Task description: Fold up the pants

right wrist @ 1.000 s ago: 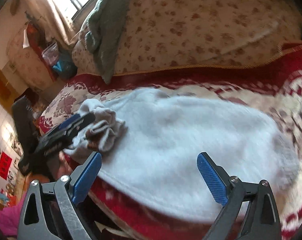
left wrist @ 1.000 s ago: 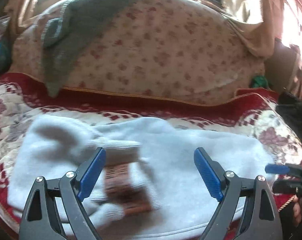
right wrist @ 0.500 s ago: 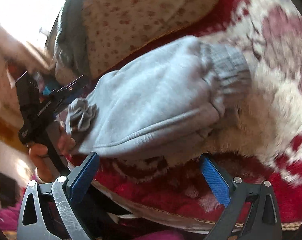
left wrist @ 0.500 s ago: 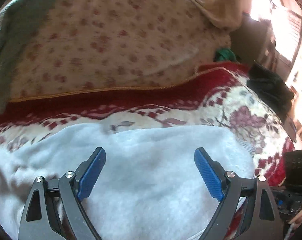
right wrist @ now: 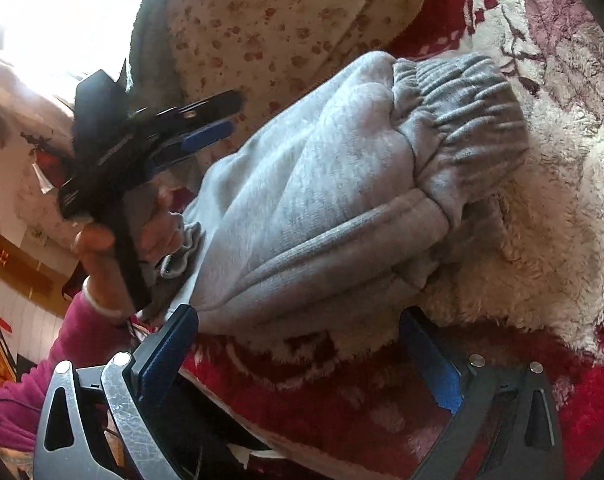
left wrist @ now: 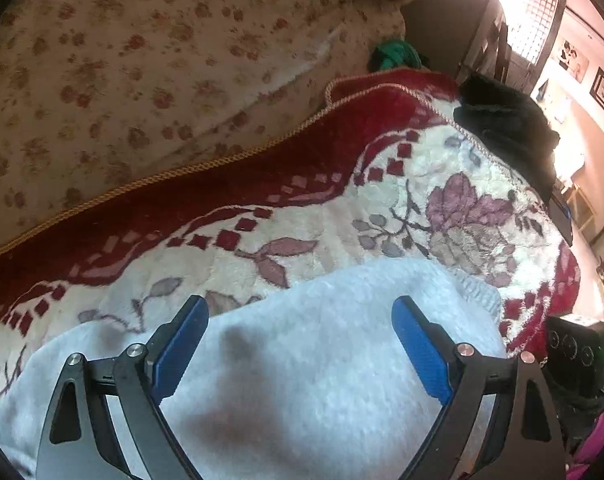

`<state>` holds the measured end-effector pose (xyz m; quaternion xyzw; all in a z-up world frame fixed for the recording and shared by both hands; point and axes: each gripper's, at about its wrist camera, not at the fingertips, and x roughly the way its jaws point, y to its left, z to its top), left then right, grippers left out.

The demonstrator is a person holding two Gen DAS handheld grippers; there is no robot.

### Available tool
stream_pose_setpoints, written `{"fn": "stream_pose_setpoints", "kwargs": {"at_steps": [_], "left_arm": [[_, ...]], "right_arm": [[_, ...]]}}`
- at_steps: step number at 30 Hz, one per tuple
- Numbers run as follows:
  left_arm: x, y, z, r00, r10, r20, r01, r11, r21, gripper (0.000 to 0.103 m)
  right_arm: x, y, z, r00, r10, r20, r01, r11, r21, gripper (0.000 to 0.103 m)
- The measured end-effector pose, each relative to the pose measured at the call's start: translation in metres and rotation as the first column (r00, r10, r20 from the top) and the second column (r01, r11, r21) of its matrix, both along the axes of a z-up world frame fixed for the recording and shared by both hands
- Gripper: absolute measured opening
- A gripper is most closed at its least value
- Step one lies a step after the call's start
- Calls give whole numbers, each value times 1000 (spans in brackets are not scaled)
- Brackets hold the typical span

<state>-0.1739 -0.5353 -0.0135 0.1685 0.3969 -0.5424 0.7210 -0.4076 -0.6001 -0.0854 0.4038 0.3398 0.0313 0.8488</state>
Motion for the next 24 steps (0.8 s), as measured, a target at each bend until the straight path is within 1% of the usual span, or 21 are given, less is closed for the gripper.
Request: {"fn": "stream_pose_setpoints", "kwargs": {"at_steps": [5, 10, 14, 17, 20, 24], "left_arm": [[2, -18, -10, 1000, -31, 5, 31, 999, 43, 92], [0, -32, -22, 997, -80, 2, 80, 992, 97, 92], [-3, -44, -26, 990, -141, -21, 143, 984, 104, 92], [-3, -54, -30, 979, -200, -50, 204, 973, 110, 93], [0, -65, -35, 967, -237, -90, 247, 961, 124, 92], [0, -74, -40, 939, -304, -160, 326, 936, 135, 92]], "right_arm": [[-6, 1, -1, 999, 16, 32, -17, 999, 36, 103], [-1, -6, -6, 998, -28, 50, 26, 998, 50, 103], [1, -8, -6, 997, -43, 64, 41, 998, 40, 103], [-5, -4, -5, 996, -36, 79, 34, 999, 29, 103], [-8, -2, -8, 994, -33, 100, 30, 999, 30, 103], [-12, -3, -10, 990, -41, 136, 37, 999, 38, 103]]}}
